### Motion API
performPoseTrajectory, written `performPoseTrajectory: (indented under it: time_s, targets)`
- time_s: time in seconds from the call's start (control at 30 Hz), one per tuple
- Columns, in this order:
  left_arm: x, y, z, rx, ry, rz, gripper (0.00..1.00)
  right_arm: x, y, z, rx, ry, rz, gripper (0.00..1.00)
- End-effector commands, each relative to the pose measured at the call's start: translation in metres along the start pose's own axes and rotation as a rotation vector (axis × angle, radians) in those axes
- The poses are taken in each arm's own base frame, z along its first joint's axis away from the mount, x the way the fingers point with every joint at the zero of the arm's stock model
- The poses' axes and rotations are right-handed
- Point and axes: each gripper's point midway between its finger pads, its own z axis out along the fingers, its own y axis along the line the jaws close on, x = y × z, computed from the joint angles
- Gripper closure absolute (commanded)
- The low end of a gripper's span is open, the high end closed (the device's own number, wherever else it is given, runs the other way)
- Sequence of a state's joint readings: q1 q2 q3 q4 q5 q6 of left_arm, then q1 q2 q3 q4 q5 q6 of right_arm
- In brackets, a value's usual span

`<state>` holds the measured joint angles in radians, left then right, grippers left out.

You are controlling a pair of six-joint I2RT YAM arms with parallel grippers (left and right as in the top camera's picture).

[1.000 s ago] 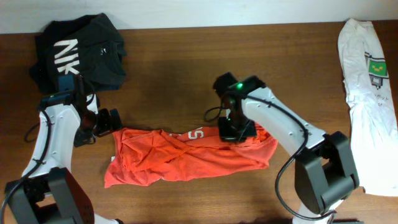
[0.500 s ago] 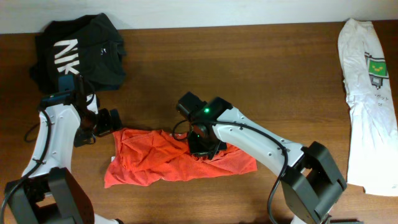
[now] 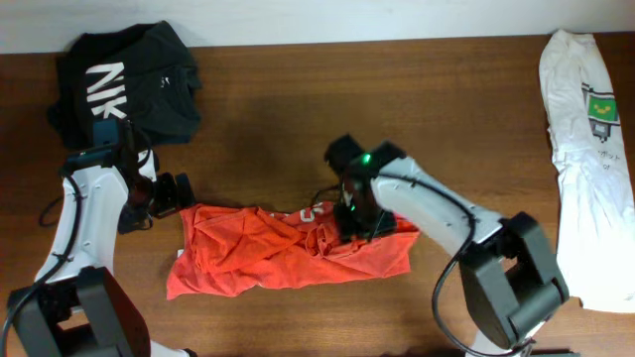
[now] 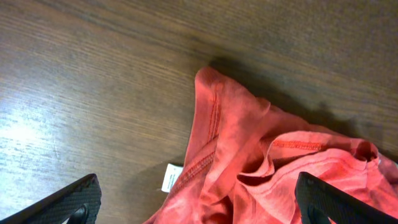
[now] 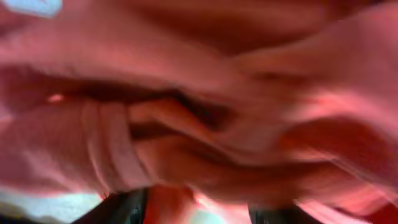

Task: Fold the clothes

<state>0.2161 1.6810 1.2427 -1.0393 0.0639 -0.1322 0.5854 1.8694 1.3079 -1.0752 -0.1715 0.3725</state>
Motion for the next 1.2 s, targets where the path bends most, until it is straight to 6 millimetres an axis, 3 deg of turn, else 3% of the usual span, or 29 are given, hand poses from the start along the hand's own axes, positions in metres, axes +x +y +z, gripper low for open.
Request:
performPoseTrajectory:
  time_s: [0.0, 0.1, 0.2, 0.33, 0.37, 0.43, 0.47, 0.57, 0.6, 0.7, 0.8, 0.9, 0.93, 0.97, 1.03, 1.17]
  targets:
    - [0.0, -0.002, -0.001, 0.011, -0.001, -0.002, 0.01, 0.019, 0.025, 0.012, -0.073, 0.044, -0.051, 0.44]
    - [0.0, -0.002, -0.001, 0.011, -0.001, -0.003, 0.01, 0.028, 0.039, 0.015, -0.067, 0.05, -0.099, 0.44]
    - [0.0, -0.002, -0.001, 0.011, -0.001, -0.003, 0.01, 0.039, 0.064, 0.016, -0.144, 0.078, -0.113, 0.57]
    - [0.0, -0.002, -0.001, 0.011, -0.001, -0.003, 0.01, 0.043, 0.075, -0.008, -0.141, 0.098, -0.128, 0.47]
    - [0.0, -0.002, -0.001, 0.011, -0.001, -0.002, 0.01, 0.042, 0.068, -0.018, -0.093, 0.096, -0.122, 0.44]
    - [0.0, -0.002, -0.001, 0.011, -0.001, -0.002, 0.01, 0.035, 0.044, -0.046, 0.081, 0.052, -0.092, 0.28]
    - [0.0, -0.002, -0.001, 0.011, -0.001, -0.002, 0.01, 0.027, 0.022, -0.067, 0.199, 0.008, -0.048, 0.01]
    - [0.0, -0.002, -0.001, 0.01, -0.001, -0.003, 0.01, 0.015, -0.02, -0.086, 0.295, -0.012, 0.037, 0.01]
    - [0.0, -0.002, -0.001, 0.01, -0.001, -0.002, 0.01, 0.012, -0.047, -0.089, 0.315, 0.002, 0.109, 0.01]
    - [0.0, -0.002, -0.001, 0.01, -0.001, -0.003, 0.01, 0.006, -0.088, -0.088, 0.3, 0.028, 0.202, 0.01]
    - [0.0, -0.002, -0.001, 0.011, -0.001, -0.003, 0.01, 0.009, -0.106, -0.075, 0.297, 0.07, 0.156, 0.0]
    - [0.0, -0.002, -0.001, 0.011, -0.001, -0.003, 0.01, 0.008, -0.106, -0.046, 0.26, 0.074, 0.106, 0.07]
    - [0.0, -0.002, -0.001, 0.011, -0.001, -0.003, 0.01, 0.009, -0.103, -0.036, 0.234, 0.078, 0.099, 0.16]
    - [0.0, -0.002, -0.001, 0.011, 0.0, -0.003, 0.01, 0.01, -0.104, -0.029, 0.232, 0.076, 0.099, 0.32]
    - [0.0, -0.002, -0.001, 0.011, 0.0, -0.003, 0.01, 0.009, -0.106, -0.02, 0.23, 0.065, 0.1, 0.37]
    - [0.0, -0.002, -0.001, 0.011, -0.001, -0.003, 0.01, 0.005, -0.105, -0.02, 0.227, 0.051, 0.101, 0.73]
